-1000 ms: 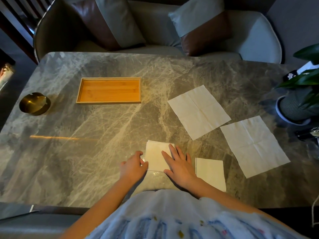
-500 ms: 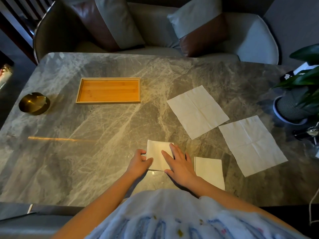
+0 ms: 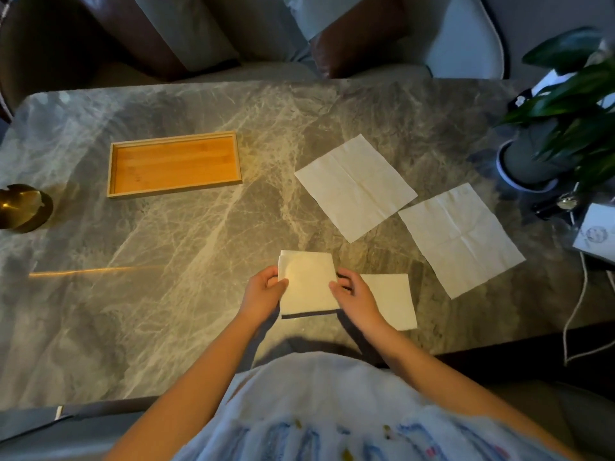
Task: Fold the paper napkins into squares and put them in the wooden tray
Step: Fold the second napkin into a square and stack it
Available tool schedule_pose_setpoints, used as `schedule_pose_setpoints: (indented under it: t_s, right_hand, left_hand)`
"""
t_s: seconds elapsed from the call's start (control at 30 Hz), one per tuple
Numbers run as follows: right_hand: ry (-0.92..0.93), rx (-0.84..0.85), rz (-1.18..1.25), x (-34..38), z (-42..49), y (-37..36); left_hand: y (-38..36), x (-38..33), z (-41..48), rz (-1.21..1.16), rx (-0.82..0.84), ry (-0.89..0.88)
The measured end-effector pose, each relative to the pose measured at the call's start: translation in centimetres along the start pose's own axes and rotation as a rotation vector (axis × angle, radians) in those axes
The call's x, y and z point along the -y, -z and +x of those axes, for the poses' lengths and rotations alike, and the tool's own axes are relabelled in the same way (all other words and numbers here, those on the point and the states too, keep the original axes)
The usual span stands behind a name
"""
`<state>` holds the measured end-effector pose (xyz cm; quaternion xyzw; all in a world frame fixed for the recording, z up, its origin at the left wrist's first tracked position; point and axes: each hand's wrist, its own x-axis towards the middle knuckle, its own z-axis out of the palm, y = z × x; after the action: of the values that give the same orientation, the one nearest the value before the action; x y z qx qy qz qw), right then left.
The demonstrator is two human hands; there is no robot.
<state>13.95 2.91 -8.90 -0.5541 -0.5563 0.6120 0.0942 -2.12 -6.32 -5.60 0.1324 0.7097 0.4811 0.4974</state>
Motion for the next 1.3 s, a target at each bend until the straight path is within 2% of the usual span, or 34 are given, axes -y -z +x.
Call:
schedule_pose_setpoints:
  t_s: [0.1,0.2,0.33,0.47,0.67,0.8,1.0,1.3]
  right_hand:
    - [-0.148,0.038,0.203,-0.1,-0.6,1.5]
    - [-0.136,0.011,0.2,-0.3,-1.1,3.8]
    - [-0.087,-0.062,0.138,-0.7,-1.5,7.6]
    - [-0.1,-0.114,0.052,-1.7,-1.7,10.9]
    - [-0.065,-0.108,-0.185,-4.4,-0.9,13.9]
    - [-0.057,-0.105,-0.204,-5.6,-0.2,14.4]
    - [-0.011,-0.06,-0.27,-6.1,0.9,15.2]
    - [0.024,-0.007,-0.306,-6.4,0.8,16.2]
  left_hand:
    - [-0.8,-0.6,-0.8,-0.086,0.078,0.021]
    - [-2.4,-0.9,-1.1,-0.102,0.14,0.031]
    - [-5.8,-0.3,-1.0,0.05,0.137,0.057]
    - [-9.3,0.9,-0.3,0.307,0.161,0.001]
    - [-13.4,2.8,0.1,0.438,0.008,0.03]
    - [-14.6,3.8,0.2,0.464,-0.074,0.025]
    - [-15.8,3.9,-0.1,0.581,-0.112,-0.039]
    - [-16.1,4.4,-0.7,0.576,-0.117,-0.064]
